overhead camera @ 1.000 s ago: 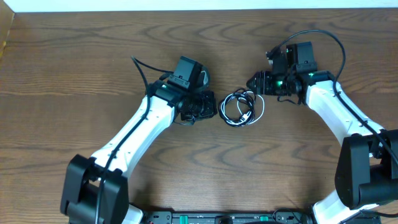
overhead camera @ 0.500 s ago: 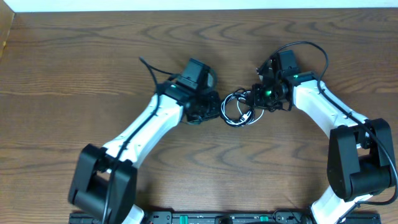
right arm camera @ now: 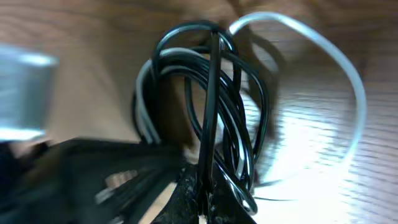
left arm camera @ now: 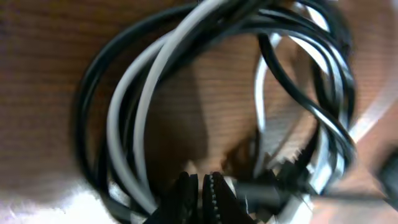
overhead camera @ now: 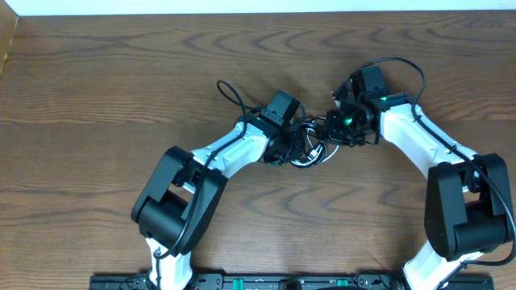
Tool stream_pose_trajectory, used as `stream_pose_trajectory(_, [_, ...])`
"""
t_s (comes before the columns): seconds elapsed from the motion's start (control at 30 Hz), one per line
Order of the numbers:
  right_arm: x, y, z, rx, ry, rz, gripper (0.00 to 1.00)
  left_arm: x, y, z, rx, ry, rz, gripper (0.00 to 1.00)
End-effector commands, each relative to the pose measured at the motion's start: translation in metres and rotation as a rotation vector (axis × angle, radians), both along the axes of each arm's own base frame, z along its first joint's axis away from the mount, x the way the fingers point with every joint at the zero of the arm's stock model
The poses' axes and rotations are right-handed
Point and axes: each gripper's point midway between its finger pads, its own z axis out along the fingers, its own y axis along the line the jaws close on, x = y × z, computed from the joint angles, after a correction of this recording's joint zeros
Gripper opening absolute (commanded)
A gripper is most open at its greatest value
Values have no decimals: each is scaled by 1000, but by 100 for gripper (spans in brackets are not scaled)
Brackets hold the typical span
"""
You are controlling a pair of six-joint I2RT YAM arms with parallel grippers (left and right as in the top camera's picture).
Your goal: Untangle cables
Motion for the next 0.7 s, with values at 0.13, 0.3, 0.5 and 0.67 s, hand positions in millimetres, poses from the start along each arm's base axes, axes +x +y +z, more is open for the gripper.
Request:
stream_pose_trajectory(0.13, [17,-20,90,252,-164,-40,1,-6,10,-26,62,52,19,10])
stream_pose_trajectory(0.3, [30,-69,98,182,-224,-149,1,-7,14,-27,77,55,22,10])
stream_pose_trajectory(0.5, [25,-108,54,-94,-162,-189,1,-8,15,-28,84,57,19,8])
stream_pose_trajectory(0.67, [15,-128,28,-239,-107,-160,1,-7,14,-28,83,44,0,8])
